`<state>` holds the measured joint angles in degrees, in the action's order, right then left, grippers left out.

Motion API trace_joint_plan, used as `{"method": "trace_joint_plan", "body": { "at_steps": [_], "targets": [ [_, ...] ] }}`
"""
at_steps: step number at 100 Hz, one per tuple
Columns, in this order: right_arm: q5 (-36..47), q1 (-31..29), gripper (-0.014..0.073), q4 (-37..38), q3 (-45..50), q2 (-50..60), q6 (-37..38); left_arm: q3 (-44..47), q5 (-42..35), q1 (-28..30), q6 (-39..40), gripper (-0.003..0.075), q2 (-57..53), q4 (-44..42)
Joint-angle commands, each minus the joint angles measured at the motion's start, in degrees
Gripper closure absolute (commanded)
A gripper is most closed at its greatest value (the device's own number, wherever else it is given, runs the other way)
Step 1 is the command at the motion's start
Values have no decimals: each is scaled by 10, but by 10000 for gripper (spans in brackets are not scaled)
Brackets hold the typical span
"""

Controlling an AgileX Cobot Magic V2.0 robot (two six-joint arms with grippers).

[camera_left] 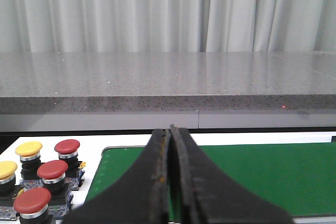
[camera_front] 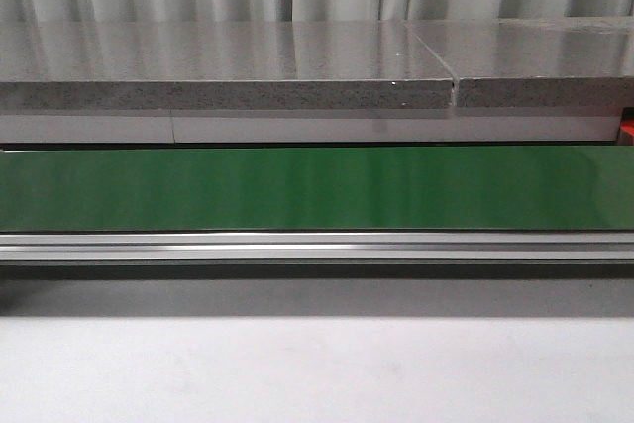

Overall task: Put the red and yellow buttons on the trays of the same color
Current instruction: 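Move the left gripper down toward the red buttons on the table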

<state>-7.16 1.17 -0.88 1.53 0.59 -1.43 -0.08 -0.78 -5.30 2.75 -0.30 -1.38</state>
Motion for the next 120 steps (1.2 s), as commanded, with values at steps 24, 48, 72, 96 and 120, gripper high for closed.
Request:
{"method": "trace_joint_plan", "body": {
  "at_steps": [24,48,72,96,120],
  "targets": [
    [47,-3,660,3,-8,11,-3,26,-51,-4,2,739,-17,2],
    [47,-3,660,3,-8,11,-3,-36,-7,-5,2,739,-16,8],
    [47,-3,660,3,-8,11,-3,-212,180,-5,2,739,52,8],
    [47,-3,660,3,-8,11,-3,-401,413,-5,2,739,211,8],
    [47,-3,660,3,-8,11,-3,-508,532,-5,2,739,344,8]
  ]
}}
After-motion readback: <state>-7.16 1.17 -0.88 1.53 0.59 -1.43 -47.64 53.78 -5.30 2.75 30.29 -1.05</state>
